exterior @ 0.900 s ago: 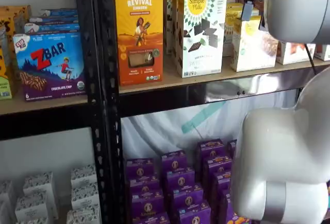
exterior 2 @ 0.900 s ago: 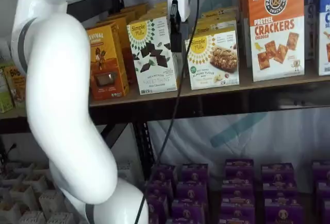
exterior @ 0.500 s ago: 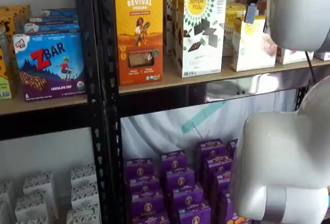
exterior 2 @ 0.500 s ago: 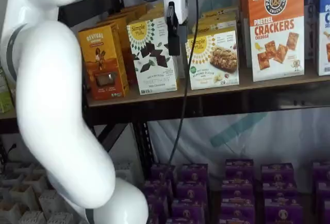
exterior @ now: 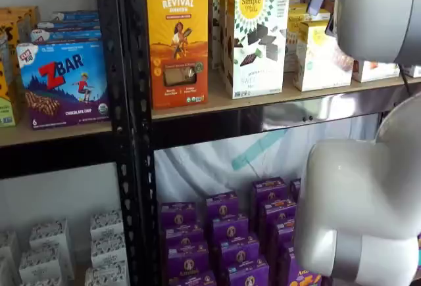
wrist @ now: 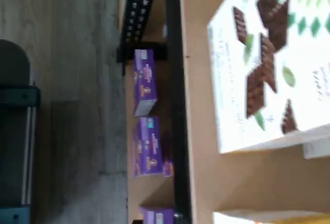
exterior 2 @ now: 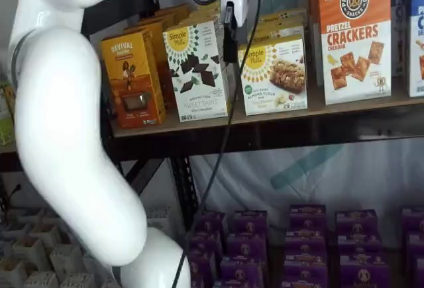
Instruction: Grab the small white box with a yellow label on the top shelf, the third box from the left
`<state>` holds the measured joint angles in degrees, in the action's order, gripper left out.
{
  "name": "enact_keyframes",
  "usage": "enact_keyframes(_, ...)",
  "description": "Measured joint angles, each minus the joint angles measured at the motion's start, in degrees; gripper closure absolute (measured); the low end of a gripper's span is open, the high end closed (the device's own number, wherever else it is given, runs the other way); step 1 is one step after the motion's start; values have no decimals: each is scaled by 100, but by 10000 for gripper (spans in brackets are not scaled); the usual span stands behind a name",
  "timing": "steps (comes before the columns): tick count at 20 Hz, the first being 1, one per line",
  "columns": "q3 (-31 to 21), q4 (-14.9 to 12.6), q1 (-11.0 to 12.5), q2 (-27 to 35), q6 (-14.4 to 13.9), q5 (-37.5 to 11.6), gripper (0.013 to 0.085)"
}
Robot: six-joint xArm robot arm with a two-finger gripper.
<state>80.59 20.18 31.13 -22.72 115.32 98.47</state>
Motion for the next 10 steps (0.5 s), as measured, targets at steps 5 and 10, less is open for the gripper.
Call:
enact_keyframes(5,134,-32,-46,361,74,-482,130)
enact_keyframes(10,26,-276,-220,473,56,-869,130)
